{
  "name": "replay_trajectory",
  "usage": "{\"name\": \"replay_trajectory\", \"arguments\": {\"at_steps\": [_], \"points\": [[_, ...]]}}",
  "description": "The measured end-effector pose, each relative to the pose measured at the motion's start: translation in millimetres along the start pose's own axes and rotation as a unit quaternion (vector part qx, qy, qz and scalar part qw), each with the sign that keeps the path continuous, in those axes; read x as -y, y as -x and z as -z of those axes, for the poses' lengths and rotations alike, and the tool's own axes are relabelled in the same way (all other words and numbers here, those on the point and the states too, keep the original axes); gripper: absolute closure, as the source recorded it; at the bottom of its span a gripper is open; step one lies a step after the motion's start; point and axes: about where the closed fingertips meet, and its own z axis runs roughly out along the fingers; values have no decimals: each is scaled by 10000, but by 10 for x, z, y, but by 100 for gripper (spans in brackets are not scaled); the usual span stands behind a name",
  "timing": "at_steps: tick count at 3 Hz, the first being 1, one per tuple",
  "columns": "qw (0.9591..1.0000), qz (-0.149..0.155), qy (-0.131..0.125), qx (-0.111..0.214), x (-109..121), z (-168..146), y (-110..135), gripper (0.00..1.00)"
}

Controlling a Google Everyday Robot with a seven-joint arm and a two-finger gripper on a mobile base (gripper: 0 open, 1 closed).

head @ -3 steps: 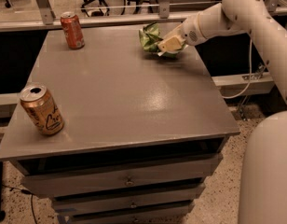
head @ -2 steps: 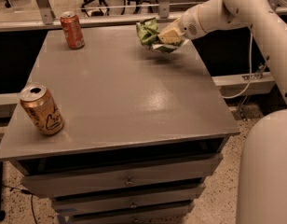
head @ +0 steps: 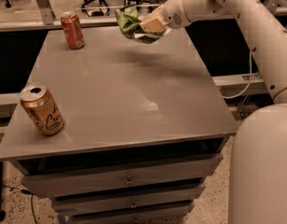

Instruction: Move green jalapeno chip bag near coke can

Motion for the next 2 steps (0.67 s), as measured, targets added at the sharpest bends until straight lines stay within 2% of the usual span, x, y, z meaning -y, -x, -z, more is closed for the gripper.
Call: {"name": "replay_trajectory", "arguments": {"at_steps": [2], "points": [[9998,124,10,127,70,-175,90,100]]}}
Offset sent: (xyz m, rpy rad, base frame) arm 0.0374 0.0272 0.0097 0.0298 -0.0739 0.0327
